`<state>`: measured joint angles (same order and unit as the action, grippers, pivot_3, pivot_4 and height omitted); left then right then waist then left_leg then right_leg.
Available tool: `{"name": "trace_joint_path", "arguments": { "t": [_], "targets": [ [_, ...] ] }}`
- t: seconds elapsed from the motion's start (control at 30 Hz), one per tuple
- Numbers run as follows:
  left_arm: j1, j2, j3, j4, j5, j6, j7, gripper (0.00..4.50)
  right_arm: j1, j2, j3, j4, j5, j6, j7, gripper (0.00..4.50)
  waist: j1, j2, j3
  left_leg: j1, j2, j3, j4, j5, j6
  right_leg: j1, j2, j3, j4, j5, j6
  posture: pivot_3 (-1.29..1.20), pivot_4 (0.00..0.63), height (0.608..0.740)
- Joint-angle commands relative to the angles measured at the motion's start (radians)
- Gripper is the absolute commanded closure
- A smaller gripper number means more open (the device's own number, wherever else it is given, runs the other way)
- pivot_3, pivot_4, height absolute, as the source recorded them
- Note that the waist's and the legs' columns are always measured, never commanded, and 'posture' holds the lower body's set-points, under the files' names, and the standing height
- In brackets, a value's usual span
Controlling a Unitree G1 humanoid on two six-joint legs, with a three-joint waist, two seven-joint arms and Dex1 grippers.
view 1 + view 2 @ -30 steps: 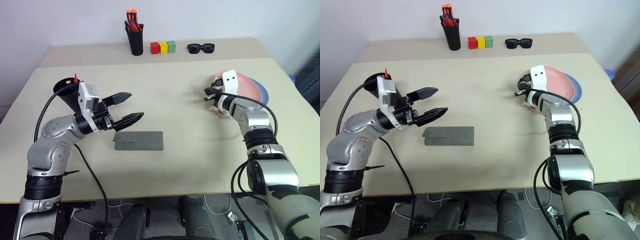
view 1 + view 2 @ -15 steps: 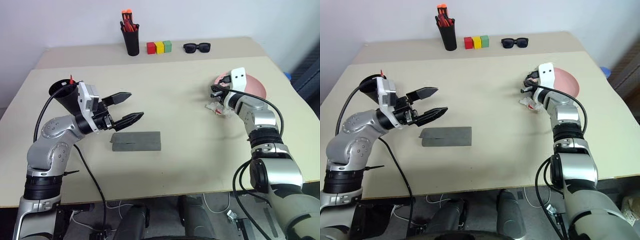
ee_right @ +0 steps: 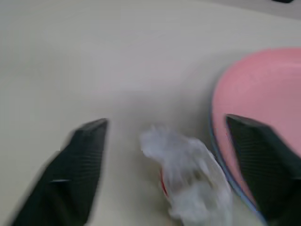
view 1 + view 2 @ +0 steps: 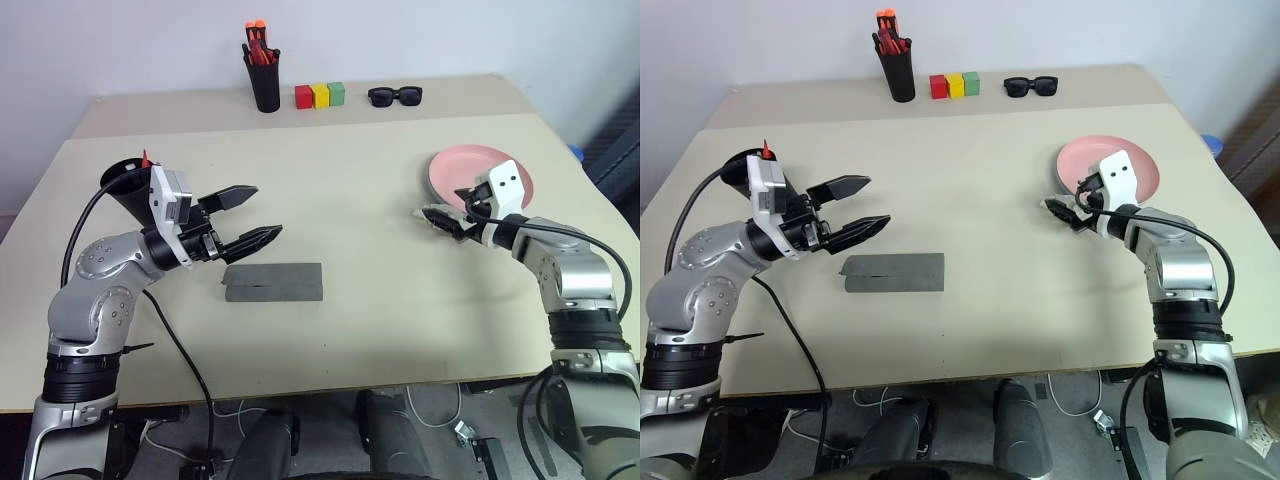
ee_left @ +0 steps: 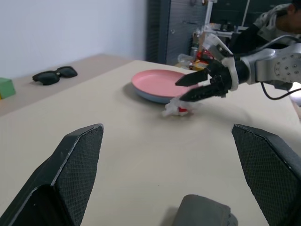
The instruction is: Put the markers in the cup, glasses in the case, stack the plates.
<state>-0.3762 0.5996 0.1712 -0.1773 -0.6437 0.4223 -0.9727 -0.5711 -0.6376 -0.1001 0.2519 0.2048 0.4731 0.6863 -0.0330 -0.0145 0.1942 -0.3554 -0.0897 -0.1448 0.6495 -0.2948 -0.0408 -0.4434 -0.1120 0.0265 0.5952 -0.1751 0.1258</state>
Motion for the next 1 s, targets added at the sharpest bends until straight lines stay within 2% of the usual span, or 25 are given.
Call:
{"name": "trace_joint_path", "arguments": {
  "t": [0.03, 0.33, 0.43, 0.53, 0.87, 0.97, 1.0],
  "targets": [
    [-0.018, -0.002, 0.002, -0.014, -0.001, -0.026, -0.007, 0.0, 0.008, -0.001, 0.007, -0.029, -0.031, -0.041, -0.025, 0.04, -0.001, 0.0, 0.0, 0.0, 0.0, 0.0, 0.0, 0.0, 0.0, 0.0, 0.0, 0.0, 0.0, 0.0, 0.0, 0.0, 0.15, 0.74],
    [-0.024, 0.012, 0.011, -0.013, 0.006, -0.03, -0.012, 0.0, 0.032, 0.013, 0.049, -0.035, -0.059, -0.072, -0.014, 0.04, -0.003, 0.0, 0.0, 0.0, 0.0, 0.0, 0.0, 0.0, 0.0, 0.0, 0.0, 0.0, -0.001, 0.0, 0.0, 0.0, 0.15, 0.74],
    [-0.018, 0.012, 0.011, -0.018, 0.006, -0.03, -0.009, 0.0, 0.035, 0.019, 0.052, -0.021, -0.066, -0.071, -0.029, 0.87, -0.002, 0.0, 0.0, 0.0, 0.0, 0.0, 0.0, 0.0, 0.0, 0.0, 0.0, 0.0, -0.001, 0.0, 0.0, 0.0, 0.15, 0.74],
    [-0.015, 0.01, 0.01, -0.023, 0.005, -0.028, -0.006, 0.0, 0.033, 0.016, 0.067, -0.001, -0.096, -0.074, -0.044, 2.31, -0.003, 0.0, 0.0, 0.0, 0.0, 0.0, 0.0, 0.0, 0.0, 0.0, 0.0, 0.0, -0.001, 0.0, 0.0, 0.0, 0.15, 0.74],
    [-0.022, 0.015, 0.01, -0.02, 0.007, -0.025, -0.004, 0.0, 0.007, 0.025, 0.085, 0.086, -0.138, -0.133, -0.062, 2.31, -0.002, 0.0, 0.0, 0.0, 0.0, 0.0, 0.0, 0.0, 0.0, 0.0, 0.0, 0.0, -0.001, 0.0, 0.0, 0.0, 0.15, 0.74],
    [-0.022, 0.014, 0.008, -0.024, 0.01, -0.026, 0.0, 0.0, -0.002, 0.028, 0.086, 0.117, -0.144, -0.138, -0.068, 3.13, -0.003, 0.0, 0.0, 0.0, 0.0, 0.0, 0.0, 0.0, 0.0, 0.0, 0.0, 0.0, -0.001, 0.0, 0.0, 0.0, 0.15, 0.74],
    [-0.023, 0.013, 0.008, -0.025, 0.01, -0.025, 0.001, 0.0, -0.004, 0.026, 0.095, 0.127, -0.158, -0.15, -0.07, 3.56, -0.003, 0.0, 0.0, 0.0, 0.0, 0.0, 0.0, 0.0, 0.0, 0.0, 0.0, 0.0, -0.001, 0.0, 0.0, 0.0, 0.15, 0.74]
  ]
}}
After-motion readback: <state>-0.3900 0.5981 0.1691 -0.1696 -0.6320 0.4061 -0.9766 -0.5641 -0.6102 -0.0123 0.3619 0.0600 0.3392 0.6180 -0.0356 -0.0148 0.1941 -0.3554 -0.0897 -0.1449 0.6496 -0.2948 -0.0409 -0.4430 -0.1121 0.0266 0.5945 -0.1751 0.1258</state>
